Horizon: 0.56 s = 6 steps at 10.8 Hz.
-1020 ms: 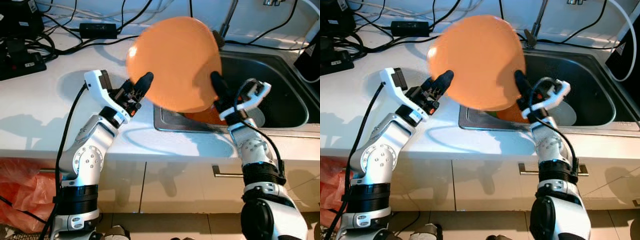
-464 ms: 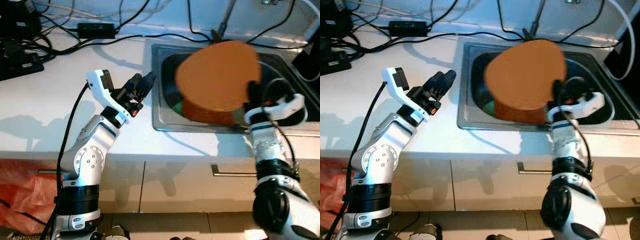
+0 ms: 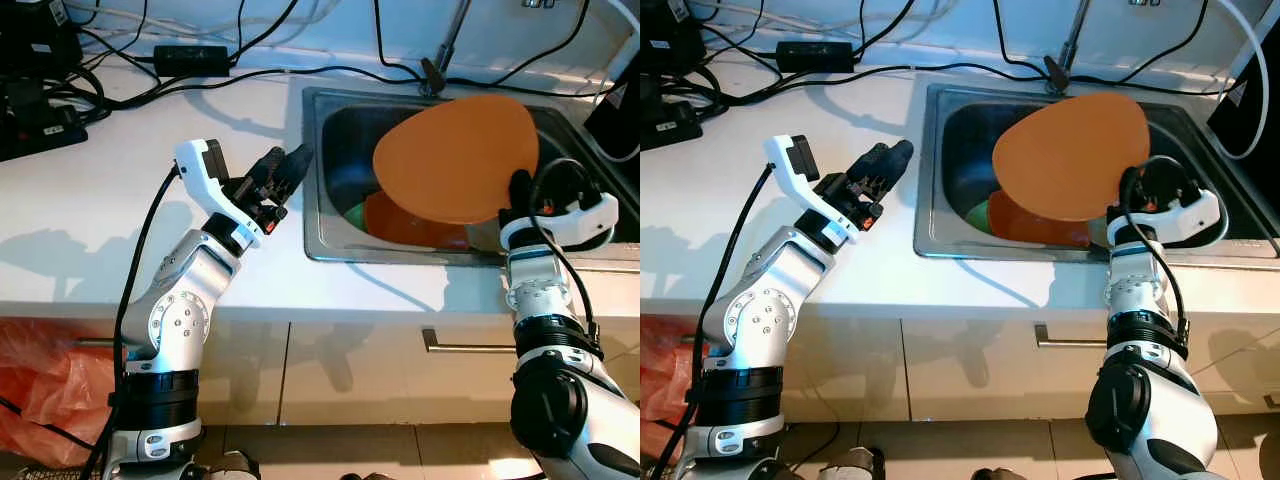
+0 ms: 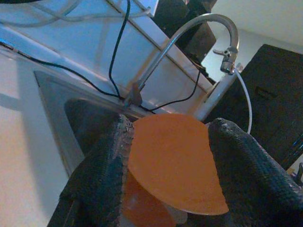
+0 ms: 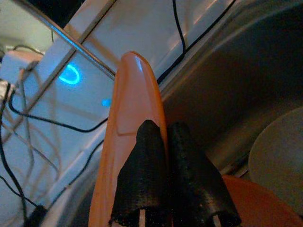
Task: Kitchen organization
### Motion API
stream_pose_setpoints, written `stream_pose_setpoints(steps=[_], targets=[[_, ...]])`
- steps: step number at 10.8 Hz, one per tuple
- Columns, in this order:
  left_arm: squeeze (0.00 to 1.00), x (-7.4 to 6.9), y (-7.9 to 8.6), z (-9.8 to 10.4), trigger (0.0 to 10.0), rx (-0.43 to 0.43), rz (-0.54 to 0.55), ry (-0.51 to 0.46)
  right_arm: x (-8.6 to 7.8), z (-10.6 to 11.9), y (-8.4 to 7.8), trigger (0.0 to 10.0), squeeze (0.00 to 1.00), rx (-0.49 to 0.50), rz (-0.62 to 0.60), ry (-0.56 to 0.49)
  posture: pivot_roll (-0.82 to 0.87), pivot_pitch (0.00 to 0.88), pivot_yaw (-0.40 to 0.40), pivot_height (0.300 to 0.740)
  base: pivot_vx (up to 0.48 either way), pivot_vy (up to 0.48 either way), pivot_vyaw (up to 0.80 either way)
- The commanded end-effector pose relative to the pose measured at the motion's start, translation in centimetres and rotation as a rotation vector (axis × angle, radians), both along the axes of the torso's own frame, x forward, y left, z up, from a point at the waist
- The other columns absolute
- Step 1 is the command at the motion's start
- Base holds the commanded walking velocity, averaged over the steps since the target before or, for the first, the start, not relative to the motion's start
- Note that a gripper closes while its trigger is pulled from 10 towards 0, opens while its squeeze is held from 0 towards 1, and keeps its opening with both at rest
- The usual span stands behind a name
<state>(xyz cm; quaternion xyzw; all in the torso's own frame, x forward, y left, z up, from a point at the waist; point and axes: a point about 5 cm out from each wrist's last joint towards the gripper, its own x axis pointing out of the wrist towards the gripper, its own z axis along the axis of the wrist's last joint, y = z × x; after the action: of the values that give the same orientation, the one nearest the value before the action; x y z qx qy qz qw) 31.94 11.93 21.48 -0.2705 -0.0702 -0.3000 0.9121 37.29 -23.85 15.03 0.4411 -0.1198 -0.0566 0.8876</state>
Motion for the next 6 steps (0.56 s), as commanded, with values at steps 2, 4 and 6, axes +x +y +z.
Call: stream_pose_setpoints(steps=[2, 4, 6], targets=[[0.00, -0.3, -0.5, 0.2, 10.0, 0.052, -0.001, -0.022, 0.3, 1.1, -0.2, 10.0, 0.00, -0.103, -0.023, -0.022, 0.11, 0.090, -0.097, 0.740, 0.000, 0.000, 0.00], [0.00, -0.2, -0.8, 0.0, 10.0, 0.149, 0.026, -0.039, 0.3, 1.0, 0.2, 10.0, 0.00, -0.161, -0.017, -0.010, 0.11, 0.091, -0.098, 0.740, 0.000, 0.000, 0.00], [0.00, -0.2, -2.1, -0.3, 10.0, 0.330, 0.048, -0.072, 0.5, 1.1, 1.1, 10.0, 0.00, -0.256, 0.007, -0.006, 0.11, 0.090, -0.099, 0.740, 0.000, 0.000, 0.00]])
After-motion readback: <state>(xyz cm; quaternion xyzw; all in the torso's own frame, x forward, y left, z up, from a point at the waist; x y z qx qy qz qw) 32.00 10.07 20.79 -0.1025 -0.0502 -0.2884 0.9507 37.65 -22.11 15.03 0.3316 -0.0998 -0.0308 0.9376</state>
